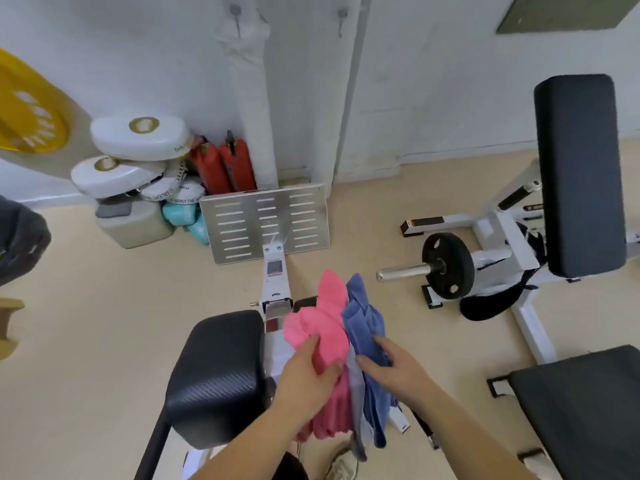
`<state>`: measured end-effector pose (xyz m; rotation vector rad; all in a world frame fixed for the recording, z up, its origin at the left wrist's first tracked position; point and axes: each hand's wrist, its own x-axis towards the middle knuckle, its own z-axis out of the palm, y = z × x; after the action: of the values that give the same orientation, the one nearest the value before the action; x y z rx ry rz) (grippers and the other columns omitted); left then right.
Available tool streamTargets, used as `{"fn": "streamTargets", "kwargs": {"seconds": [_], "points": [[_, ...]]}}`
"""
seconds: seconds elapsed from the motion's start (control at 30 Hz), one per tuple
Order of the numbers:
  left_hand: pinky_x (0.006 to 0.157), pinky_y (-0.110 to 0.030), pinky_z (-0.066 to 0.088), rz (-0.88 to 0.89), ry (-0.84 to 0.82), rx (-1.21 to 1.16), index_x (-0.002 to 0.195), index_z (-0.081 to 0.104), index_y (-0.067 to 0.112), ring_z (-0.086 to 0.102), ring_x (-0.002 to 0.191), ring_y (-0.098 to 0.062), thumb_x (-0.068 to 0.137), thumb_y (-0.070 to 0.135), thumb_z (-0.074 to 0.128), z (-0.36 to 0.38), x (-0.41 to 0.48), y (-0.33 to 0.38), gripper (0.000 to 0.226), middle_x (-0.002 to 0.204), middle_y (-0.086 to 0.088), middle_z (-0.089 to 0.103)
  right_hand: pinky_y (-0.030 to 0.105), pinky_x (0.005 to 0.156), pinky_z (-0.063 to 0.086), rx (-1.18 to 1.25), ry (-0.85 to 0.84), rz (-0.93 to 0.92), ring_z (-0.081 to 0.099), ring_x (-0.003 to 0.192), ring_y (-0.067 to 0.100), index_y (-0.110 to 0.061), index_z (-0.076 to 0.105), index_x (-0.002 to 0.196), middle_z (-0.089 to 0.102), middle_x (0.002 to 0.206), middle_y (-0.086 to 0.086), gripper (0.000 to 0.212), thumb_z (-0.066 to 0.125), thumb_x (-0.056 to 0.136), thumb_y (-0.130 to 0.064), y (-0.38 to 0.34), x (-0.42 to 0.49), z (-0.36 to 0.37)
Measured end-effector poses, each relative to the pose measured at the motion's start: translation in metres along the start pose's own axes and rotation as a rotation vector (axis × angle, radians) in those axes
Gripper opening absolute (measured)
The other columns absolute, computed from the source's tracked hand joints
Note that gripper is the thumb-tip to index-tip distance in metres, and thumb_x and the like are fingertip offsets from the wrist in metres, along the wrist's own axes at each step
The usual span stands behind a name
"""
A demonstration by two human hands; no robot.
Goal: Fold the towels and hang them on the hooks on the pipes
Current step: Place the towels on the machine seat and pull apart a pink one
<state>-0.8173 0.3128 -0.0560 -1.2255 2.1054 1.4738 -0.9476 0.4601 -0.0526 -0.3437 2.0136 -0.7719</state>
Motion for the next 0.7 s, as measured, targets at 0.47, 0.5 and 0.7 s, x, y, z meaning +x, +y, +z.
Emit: {"fn": "streamTargets", "kwargs": {"seconds": [0.47, 0.5, 0.7], "points": [[0.104, -0.032, 0.047, -0.012, 0.221, -0.057, 0.141, 0.06, 0.022, 0.064, 0.119, -0.024, 0.104, 0.024, 0.049, 0.01, 0.005, -0.013, 0.038, 0.131, -0.004, 0.068, 0.027, 0.089, 0.049, -0.173, 0.223, -0.187, 0.057, 0.11, 0.01, -0.031, 0.055, 0.127, 0.041, 0.122, -0.013, 0.054, 0.077, 0.083, -0.053, 0.02, 0.021, 0.012], [0.099, -0.034, 0.051, -0.036, 0.291, -0.094, 0.134, 0.065, 0.022, 0.067, 0.111, -0.025, 0.104, 0.024, 0.048, 0.007, 0.001, -0.014, 0.035, 0.12, -0.005, 0.072, 0.029, 0.093, 0.05, -0.223, 0.237, -0.247, 0.054, 0.115, 0.012, -0.027, 0.053, 0.134, 0.04, 0.128, -0.011, 0.06, 0.076, 0.084, -0.053, 0.021, 0.021, 0.012], [0.069, -0.037, 0.052, -0.179, 0.569, -0.438, 0.099, 0.059, 0.014, 0.064, 0.077, -0.027, 0.108, 0.023, 0.04, -0.025, -0.026, -0.014, 0.023, 0.082, -0.005, 0.065, 0.032, 0.107, 0.047, -0.414, 0.092, -0.419, 0.036, 0.141, 0.018, -0.027, 0.038, 0.154, 0.032, 0.151, -0.002, 0.075, 0.063, 0.091, -0.059, 0.017, 0.022, 0.012]]}}
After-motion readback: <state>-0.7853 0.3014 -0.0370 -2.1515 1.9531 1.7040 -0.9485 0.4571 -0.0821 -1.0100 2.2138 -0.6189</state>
